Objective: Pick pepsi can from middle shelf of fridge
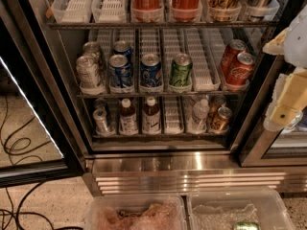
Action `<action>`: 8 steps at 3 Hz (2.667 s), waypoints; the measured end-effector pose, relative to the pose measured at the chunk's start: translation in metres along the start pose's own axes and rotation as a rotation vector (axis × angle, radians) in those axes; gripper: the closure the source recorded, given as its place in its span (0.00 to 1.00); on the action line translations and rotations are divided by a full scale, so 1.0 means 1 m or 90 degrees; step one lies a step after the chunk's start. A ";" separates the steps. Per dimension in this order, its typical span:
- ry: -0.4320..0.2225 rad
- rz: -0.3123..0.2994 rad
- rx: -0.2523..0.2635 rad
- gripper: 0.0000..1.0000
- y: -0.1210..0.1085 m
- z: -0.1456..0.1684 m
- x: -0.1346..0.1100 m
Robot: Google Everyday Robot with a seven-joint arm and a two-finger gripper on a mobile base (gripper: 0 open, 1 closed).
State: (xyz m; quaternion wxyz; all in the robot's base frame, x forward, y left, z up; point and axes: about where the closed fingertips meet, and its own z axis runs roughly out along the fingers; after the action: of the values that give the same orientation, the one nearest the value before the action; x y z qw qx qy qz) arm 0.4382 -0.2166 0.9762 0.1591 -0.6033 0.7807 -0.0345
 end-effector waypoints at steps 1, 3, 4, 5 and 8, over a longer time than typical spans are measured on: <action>-0.005 -0.007 0.011 0.00 0.000 -0.002 -0.002; -0.075 -0.069 0.037 0.00 0.007 0.004 0.001; -0.112 -0.174 -0.002 0.00 0.019 0.019 -0.020; -0.111 -0.191 0.003 0.00 0.019 0.017 -0.020; -0.269 -0.160 0.044 0.00 0.041 0.040 -0.067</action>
Offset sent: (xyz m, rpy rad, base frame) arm -0.0101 0.0039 -0.0028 -0.0108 -0.1029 0.0886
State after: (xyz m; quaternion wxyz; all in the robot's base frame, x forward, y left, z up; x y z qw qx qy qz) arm 0.4268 -0.1361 0.9421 0.3339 -0.6836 0.6473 0.0466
